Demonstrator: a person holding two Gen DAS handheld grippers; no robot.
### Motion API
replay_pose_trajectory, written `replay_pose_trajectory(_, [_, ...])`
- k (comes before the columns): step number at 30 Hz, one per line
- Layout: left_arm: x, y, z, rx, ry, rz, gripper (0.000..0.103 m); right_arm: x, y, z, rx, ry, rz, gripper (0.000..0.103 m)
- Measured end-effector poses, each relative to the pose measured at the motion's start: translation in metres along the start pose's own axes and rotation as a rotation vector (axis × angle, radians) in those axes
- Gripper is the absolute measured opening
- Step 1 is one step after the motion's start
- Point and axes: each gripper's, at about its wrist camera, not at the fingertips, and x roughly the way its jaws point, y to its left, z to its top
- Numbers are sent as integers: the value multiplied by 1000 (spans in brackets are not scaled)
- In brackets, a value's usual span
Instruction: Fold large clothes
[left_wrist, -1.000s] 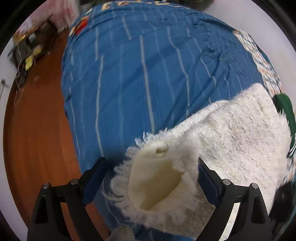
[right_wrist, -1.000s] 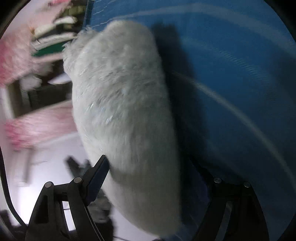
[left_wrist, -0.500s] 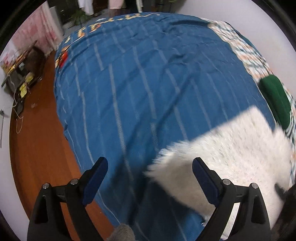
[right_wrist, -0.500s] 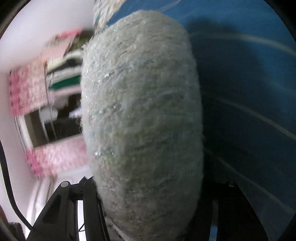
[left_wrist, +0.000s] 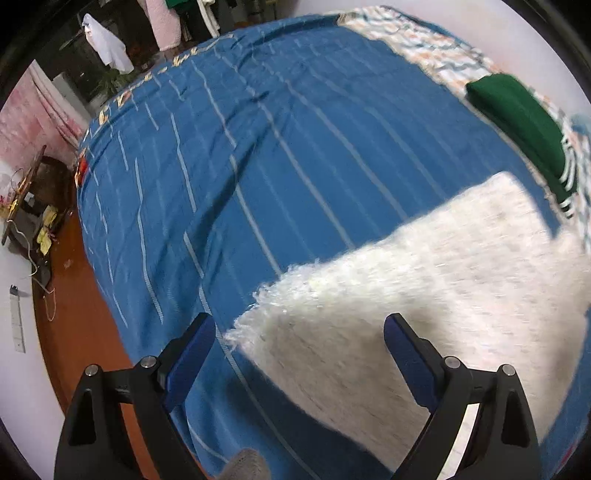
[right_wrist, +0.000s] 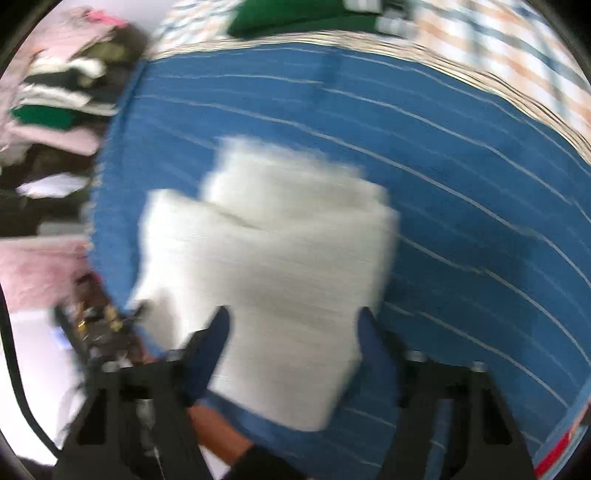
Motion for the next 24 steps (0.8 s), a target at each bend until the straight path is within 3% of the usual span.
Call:
replay_pose_trajectory(1, [8, 4, -1, -12, 7, -3, 94, 3, 12, 9, -29, 15, 26, 44])
replay_pose_trajectory(4, [16, 10, -1, -24, 18, -2, 94, 46, 65, 25, -151, 65, 36, 33])
replay_pose_trajectory(6, [14, 12, -1, -18, 7, 9, 94, 60, 69, 37, -219, 85, -64, 29])
replay_pose_trajectory(7, [11, 14, -2, -11, -3, 22, 94, 74, 66, 50, -256, 113, -149, 18])
replay_pose_trajectory(8, [9, 14, -4, -10, -6, 29, 94, 93, 65, 53, -275, 143, -217, 14])
replay_pose_trajectory(9, [9, 17, -5, -13, -4, 30, 94, 114, 61, 58, -269, 165, -259, 14])
replay_pose_trajectory(12, [3, 26, -9, -55, 15, 10, 94, 118, 67, 69, -212, 204, -247, 14])
replay_pose_trajectory(14, [1, 30, -12, -72, 16, -2, 94, 77, 52, 64, -155, 193, -189, 17])
replay_pose_trajectory(16, [4, 28, -16, -58, 12, 13, 94, 45, 49, 69, -126, 121, -153, 18])
replay_pose_trajectory(18, [10, 26, -17, -50, 16, 16, 94, 15, 34, 66, -114, 18, -226, 18])
replay_pose_trajectory(20, [17, 24, -17, -58, 30, 3, 94, 21, 0, 68, -26, -11, -282, 18])
replay_pose_trajectory(21, [18, 24, -16, -56, 31, -1, 94, 32, -15, 69, 44, -6, -267, 17])
replay_pose_trajectory(24, [16, 20, -13, -38, 21, 2, 94, 72, -66, 77, 217, 52, -135, 11])
